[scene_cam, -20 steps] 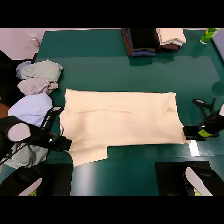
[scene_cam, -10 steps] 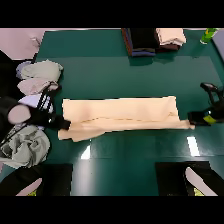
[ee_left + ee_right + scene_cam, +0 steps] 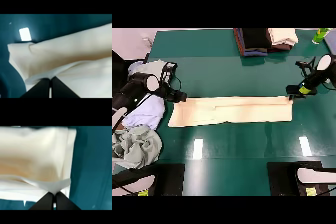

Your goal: Fold the shirts.

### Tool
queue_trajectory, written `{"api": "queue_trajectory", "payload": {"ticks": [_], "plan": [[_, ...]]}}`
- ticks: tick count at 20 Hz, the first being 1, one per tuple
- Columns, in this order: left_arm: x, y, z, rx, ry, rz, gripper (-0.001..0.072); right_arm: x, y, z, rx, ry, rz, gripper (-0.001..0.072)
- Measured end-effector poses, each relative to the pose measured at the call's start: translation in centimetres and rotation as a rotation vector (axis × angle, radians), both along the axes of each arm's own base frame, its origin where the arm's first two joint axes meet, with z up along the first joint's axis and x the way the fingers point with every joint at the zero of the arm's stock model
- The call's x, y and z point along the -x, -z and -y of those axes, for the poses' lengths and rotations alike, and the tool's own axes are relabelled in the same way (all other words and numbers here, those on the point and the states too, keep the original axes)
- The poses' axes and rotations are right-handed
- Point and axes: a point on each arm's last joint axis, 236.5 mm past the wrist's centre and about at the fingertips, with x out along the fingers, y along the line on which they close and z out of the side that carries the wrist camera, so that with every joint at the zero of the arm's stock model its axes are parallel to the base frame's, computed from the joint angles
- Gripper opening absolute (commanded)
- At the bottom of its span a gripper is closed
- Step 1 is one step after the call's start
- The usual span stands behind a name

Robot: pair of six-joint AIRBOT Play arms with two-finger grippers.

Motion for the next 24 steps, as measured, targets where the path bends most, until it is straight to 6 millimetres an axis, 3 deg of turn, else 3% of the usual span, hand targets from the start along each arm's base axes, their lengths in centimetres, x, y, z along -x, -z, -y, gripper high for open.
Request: {"api": "queue_trajectory", "payload": {"ticks": [1, 2, 3, 7, 9, 10, 15, 17, 21, 24], "plan": [[-0.5, 0.2, 0.0, 0.001, 0.003, 0.009, 0.0115, -1.0, 0.1, -0.3, -0.012, 0.000, 0.008, 0.0112], [-0.9, 0.3, 0.1, 0.002, 0.005, 0.017, 0.0395, -1.9, 0.1, -0.6, -0.027, 0.001, 0.019, 0.0345], [-1.3, 0.3, 0.0, 0.002, 0.006, 0.023, 0.0529, -2.7, 0.0, -0.7, -0.033, 0.003, 0.034, 0.0411], [-2.3, -1.1, 0.5, 0.024, 0.001, 0.043, 0.0512, -5.2, -1.8, -0.7, -0.093, 0.024, 0.116, 0.0493], [-2.3, -2.1, 0.7, 0.032, -0.002, 0.036, 0.0136, -4.9, -2.5, 0.1, -0.108, 0.039, 0.131, 0.0589], [-2.1, -2.4, 0.8, 0.041, -0.002, 0.027, 0.0018, -4.3, -2.4, 0.6, -0.114, 0.050, 0.124, 0.0595], [-1.6, -3.4, 3.2, 0.116, 0.012, 0.011, 0.0022, 0.4, 1.7, 2.1, -0.153, 0.124, 0.002, 0.0594], [-1.4, -3.8, 4.8, 0.138, 0.038, 0.019, 0.0022, 1.7, 3.9, 1.7, -0.164, 0.134, -0.040, 0.0593], [-0.8, -4.1, 7.4, 0.159, 0.090, 0.033, 0.0022, 2.5, 6.8, 0.0, -0.185, 0.122, -0.080, 0.0587], [-0.4, -4.2, 8.7, 0.168, 0.116, 0.034, 0.0022, 2.3, 7.8, -1.5, -0.204, 0.105, -0.086, 0.0425]]}}
